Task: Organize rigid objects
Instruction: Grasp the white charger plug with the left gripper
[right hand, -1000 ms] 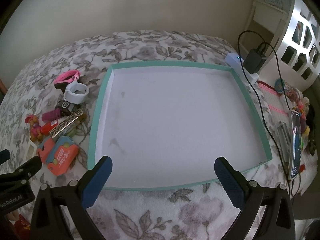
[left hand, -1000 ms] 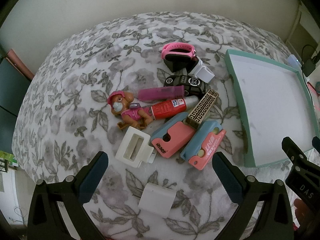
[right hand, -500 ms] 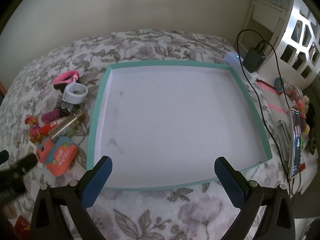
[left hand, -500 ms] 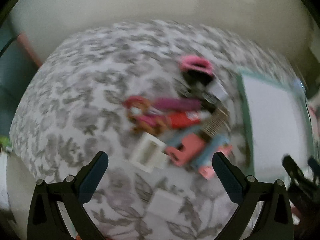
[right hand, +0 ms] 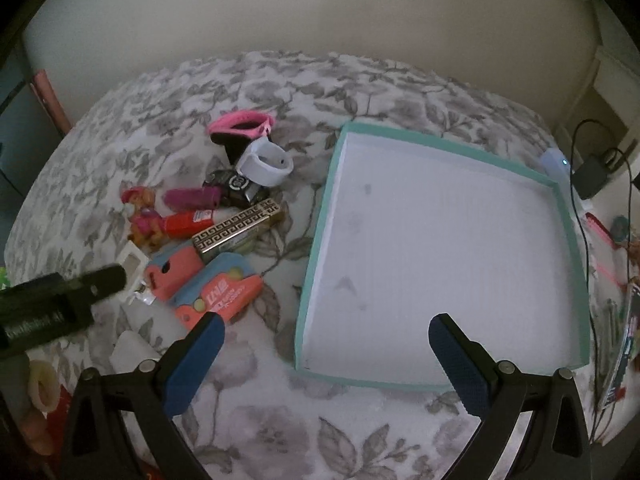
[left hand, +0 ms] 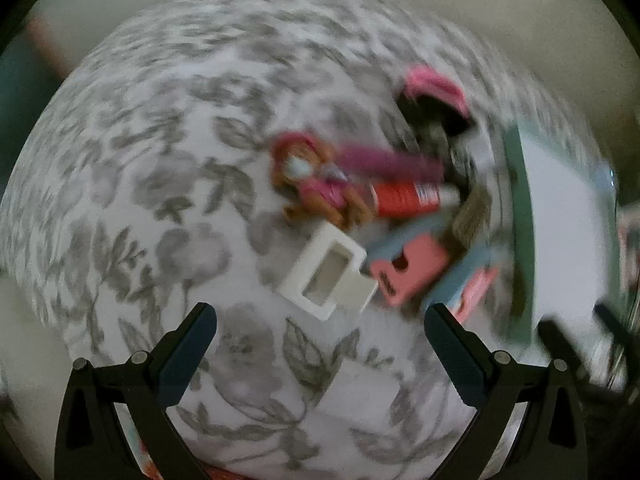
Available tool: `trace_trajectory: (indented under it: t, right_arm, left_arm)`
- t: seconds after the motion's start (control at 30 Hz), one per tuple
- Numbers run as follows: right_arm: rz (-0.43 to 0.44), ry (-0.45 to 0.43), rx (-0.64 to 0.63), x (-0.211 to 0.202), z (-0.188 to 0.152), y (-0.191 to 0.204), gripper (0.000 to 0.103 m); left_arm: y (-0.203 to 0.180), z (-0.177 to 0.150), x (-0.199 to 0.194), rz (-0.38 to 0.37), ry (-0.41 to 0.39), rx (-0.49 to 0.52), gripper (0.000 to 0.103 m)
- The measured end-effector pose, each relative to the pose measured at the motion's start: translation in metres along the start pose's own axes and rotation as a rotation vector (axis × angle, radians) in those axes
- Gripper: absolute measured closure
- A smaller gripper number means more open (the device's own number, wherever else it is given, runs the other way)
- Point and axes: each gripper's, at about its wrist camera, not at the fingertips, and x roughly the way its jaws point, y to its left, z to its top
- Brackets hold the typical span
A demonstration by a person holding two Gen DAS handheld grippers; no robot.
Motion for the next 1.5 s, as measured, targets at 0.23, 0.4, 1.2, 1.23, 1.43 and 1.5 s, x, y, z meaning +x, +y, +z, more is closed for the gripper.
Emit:
trace_trajectory:
  t: [0.23,0.4,1.2,1.23,1.43,1.5]
  right_arm:
    - [0.033,0.04,0.019,0.006,0.003,-0.006,0.0]
    - [0.037,0.054,0.02,0.013,0.017,-0.004,0.0]
    - [0.138,0.077,-0.091,0.035,0.025,0.015,0.0]
    - [0.145,0.074,-0.108,0.035,0.025,0.018,0.0]
    - [0.178,0.056,-0.212,0.033,0.023,0.036,0.0]
    - [0.19,0.052,-0.238,0.033,0.021,0.041,0.0]
  left_arm:
    - [-0.001,-0.009,0.017,-0.048,0.092,0.103,0.0]
    - [-0.014,-0.017,0.021,-0.084,0.131,0.212,0.0]
    - [-0.022,-0.087,0.042,-0.126,0.114,0.333,0.043]
    - [-0.019,-0.088,0.043,-0.13,0.107,0.32,0.043]
    - [0.009,-0.087,0.037,-0.093,0.067,0.245,0.043]
    - [0.022,-0.086,0.038,-0.045,0.044,0.211,0.043]
